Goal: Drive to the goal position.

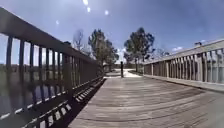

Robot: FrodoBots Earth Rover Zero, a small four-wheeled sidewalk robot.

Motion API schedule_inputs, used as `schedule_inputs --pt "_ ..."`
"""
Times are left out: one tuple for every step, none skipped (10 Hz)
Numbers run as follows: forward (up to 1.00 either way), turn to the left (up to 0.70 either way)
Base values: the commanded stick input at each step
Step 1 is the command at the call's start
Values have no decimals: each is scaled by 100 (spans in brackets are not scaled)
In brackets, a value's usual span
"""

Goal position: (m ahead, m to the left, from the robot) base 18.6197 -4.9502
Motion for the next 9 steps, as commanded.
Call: schedule_inputs --pt "70 0" --pt "70 0" --pt "70 0" --pt "70 0" --pt "70 0" --pt "70 0" --pt "70 0" --pt "70 0" --pt "70 0"
